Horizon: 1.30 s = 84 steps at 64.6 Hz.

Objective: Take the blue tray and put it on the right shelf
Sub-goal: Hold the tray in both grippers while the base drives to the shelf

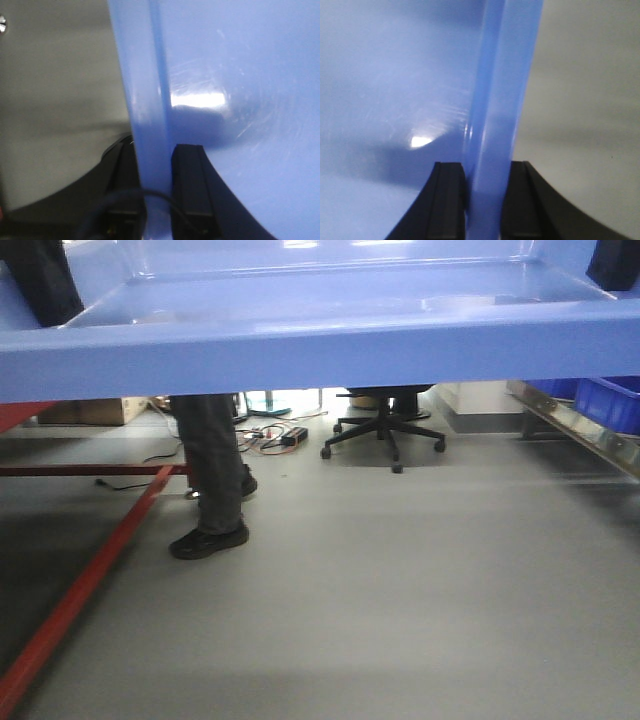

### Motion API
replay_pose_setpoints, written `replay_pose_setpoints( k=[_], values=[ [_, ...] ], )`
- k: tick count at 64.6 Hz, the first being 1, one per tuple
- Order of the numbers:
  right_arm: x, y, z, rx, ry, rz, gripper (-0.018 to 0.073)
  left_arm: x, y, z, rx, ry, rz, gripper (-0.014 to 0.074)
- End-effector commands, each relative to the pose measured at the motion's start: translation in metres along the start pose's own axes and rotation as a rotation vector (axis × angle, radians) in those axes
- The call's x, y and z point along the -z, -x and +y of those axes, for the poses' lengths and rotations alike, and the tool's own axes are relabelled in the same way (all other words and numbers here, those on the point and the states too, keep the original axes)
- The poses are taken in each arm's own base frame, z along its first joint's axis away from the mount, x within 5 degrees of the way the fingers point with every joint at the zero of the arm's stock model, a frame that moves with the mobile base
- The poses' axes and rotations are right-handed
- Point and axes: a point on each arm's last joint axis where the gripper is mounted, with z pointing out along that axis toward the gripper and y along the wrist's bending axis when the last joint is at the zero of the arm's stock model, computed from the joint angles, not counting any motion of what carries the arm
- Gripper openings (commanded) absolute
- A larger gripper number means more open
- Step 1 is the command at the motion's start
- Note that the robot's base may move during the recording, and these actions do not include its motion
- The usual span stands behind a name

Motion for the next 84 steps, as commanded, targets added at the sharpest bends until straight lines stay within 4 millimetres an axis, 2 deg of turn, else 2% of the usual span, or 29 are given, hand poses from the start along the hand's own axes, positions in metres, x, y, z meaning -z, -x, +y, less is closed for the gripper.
replay_pose_setpoints(
  k=[1,84],
  values=[
    [0.0179,0.0078,0.0002,0.038,0.026,-0.123,0.0057,0.0158,-0.0075,-0.0036,-0.046,-0.019,0.008,-0.0048],
    [0.0179,0.0078,0.0002,0.038,0.026,-0.123,0.0057,0.0158,-0.0077,-0.0042,-0.044,-0.026,0.011,-0.0048]
  ],
)
